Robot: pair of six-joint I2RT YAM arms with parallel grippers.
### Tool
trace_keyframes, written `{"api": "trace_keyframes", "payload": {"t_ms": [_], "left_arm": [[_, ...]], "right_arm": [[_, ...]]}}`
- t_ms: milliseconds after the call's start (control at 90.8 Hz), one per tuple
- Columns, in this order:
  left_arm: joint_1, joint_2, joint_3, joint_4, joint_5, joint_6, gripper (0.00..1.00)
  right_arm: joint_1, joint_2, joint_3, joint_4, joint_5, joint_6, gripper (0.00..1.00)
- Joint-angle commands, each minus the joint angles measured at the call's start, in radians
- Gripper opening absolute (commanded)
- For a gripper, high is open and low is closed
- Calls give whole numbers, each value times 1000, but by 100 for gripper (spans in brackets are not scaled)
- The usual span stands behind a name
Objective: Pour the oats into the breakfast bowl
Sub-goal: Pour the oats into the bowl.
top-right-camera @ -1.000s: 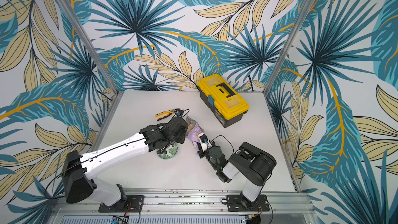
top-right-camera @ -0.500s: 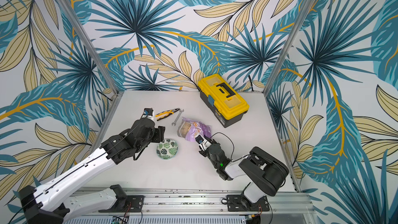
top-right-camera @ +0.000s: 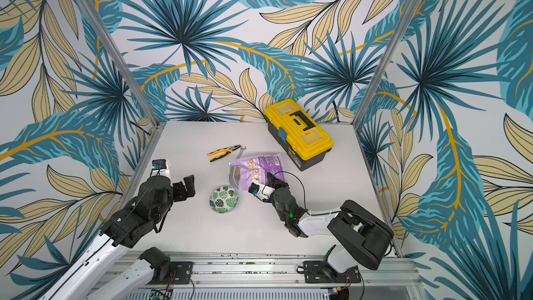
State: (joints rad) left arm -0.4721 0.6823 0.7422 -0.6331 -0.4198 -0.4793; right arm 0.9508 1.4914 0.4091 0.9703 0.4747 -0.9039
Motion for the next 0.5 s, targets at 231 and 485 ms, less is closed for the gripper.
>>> {"api": "trace_keyframes", "payload": {"t_ms": [231,485], "left_arm": [[38,-26,-61,10,-69,-55,100],[38,-26,-76,16,-57,-61,100]], "right_arm": [[74,-10,97,175,98,-449,0],[103,39,128,206,103,-615,0]]}}
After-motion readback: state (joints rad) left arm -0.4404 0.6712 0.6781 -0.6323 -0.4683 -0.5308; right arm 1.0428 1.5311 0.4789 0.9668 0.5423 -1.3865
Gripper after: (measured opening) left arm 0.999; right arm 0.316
